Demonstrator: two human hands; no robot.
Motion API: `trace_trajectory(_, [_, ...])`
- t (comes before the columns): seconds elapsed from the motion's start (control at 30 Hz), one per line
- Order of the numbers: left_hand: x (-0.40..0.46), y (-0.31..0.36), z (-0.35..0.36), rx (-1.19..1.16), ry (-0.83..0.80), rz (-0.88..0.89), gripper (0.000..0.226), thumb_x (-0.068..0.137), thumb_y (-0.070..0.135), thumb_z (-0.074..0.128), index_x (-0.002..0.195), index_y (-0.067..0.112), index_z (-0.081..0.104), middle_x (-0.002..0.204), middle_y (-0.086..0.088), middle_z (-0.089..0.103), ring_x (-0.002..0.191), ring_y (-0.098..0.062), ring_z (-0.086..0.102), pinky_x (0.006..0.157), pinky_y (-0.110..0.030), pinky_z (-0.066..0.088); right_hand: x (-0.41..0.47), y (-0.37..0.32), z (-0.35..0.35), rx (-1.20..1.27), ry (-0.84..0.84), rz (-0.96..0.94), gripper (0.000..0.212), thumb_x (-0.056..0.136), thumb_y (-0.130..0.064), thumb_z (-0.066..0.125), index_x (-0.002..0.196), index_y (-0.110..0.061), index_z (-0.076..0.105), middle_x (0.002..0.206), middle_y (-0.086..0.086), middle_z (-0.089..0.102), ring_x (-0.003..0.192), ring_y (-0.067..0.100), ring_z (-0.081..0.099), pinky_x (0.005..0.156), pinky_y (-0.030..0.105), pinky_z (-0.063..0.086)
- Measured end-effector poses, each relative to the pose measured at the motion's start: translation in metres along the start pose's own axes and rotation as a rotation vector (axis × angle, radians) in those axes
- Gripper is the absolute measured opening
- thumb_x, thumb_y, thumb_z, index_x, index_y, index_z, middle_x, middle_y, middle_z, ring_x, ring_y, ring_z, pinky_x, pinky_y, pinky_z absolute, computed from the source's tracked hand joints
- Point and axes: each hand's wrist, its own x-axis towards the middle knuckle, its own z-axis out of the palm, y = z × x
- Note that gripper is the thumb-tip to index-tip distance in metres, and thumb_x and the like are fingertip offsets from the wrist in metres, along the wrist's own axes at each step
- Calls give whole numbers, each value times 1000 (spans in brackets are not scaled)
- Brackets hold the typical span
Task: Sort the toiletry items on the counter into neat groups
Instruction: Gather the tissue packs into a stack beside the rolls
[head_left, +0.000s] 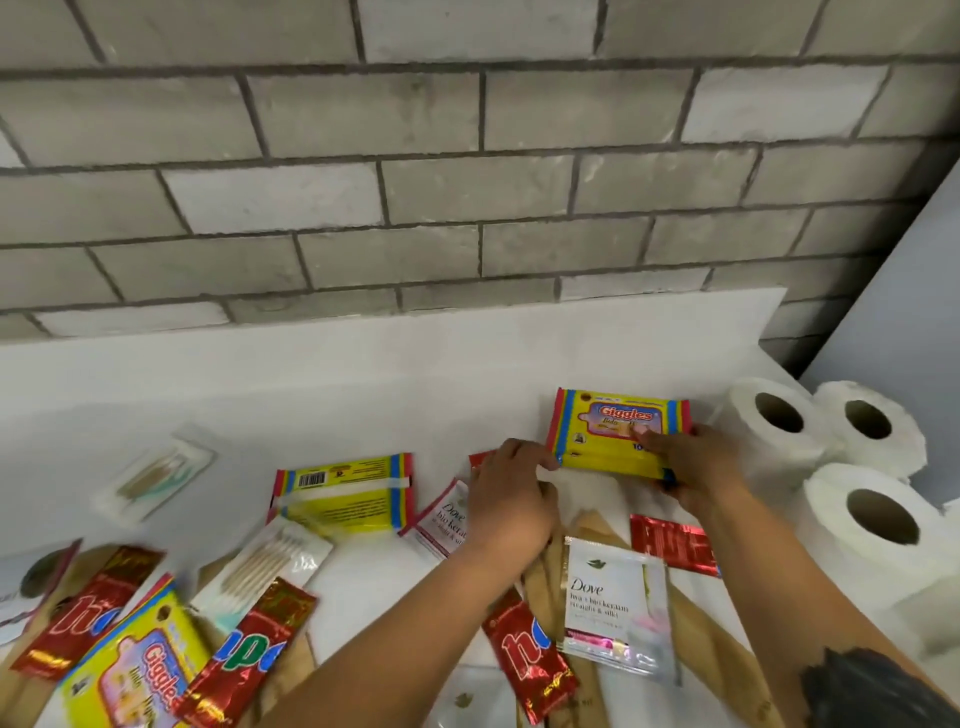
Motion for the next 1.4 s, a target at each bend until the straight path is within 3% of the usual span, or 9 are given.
trace_trajectory(0.13, [19, -29, -51, 206, -119, -40, 41, 81, 7, 57, 116, 29, 56, 130, 4, 51, 121, -18, 47, 102, -34, 35, 7, 11, 7, -370, 45, -100, 27, 78, -15, 75, 100, -3, 63, 98, 16, 66, 74, 26, 60, 61, 31, 48])
trace_trajectory(0.37, [22, -93, -117, 668, -676, -242, 96, 61, 37, 82, 141, 15, 34, 147, -9, 31, 132, -28, 37, 105, -39, 40, 9, 15, 26, -672, 139, -198, 51, 73, -27, 77, 111, 1, 58, 108, 19, 63, 102, 35, 59, 72, 30, 40])
trace_trajectory(0.5, [9, -99, -110, 733, -529, -147, 95, 64, 39, 81, 144, 20, 34, 146, -6, 29, 133, -28, 34, 105, -37, 38, 8, 14, 31, -773, 145, -173, 54, 74, -33, 74, 113, -2, 55, 111, 20, 61, 101, 35, 59, 73, 34, 45])
trace_trajectory(0.57, [11, -102, -114, 686, -484, -122, 83, 67, 38, 79, 140, 24, 41, 142, -3, 35, 129, -25, 40, 103, -35, 40, 4, 13, 30, -824, 156, -171, 59, 75, -36, 72, 121, -5, 50, 118, 18, 57, 109, 37, 55, 86, 41, 49])
trace_trajectory(0.77, [12, -103, -128, 472, -323, -107, 34, 86, 25, 53, 119, 19, 60, 118, -4, 62, 102, -20, 60, 86, -28, 48, -18, 9, 36, -882, 212, -179, 61, 82, -36, 63, 134, -16, 40, 136, 14, 39, 128, 35, 35, 102, 47, 30])
trace_trajectory(1.0, [35, -96, -163, 169, -73, -97, 27, 98, 20, 44, 116, 12, 64, 112, -11, 67, 103, -26, 61, 79, -22, 39, -49, -2, 61, -842, 204, -477, 57, 82, -37, 65, 134, -27, 44, 141, 3, 40, 132, 27, 32, 106, 44, 24])
trace_trajectory(1.1, [39, -80, -174, -97, 3, -96, 27, 99, 21, 42, 115, 11, 62, 101, -9, 68, 88, -26, 65, 67, -23, 48, -62, -4, 80, -715, 31, -604, 50, 83, -31, 66, 130, -27, 48, 133, 0, 48, 125, 22, 43, 105, 43, 36])
trace_trajectory(1.23, [42, -55, -163, -251, -47, -78, 16, 99, 21, 44, 105, 14, 56, 89, -3, 62, 71, -14, 59, 43, -4, 39, -83, -16, 101, -403, -422, -454, 47, 82, -32, 70, 123, -24, 50, 116, -2, 60, 100, 13, 59, 72, 19, 50])
trace_trajectory(1.4, [48, -28, -127, -531, -9, -142, 15, 99, 26, 42, 108, 17, 51, 100, -7, 65, 75, -15, 63, 57, -20, 53, -86, -8, 110, -136, -616, -165, 49, 72, -23, 80, 114, -14, 57, 102, 5, 72, 88, 22, 71, 78, 42, 59])
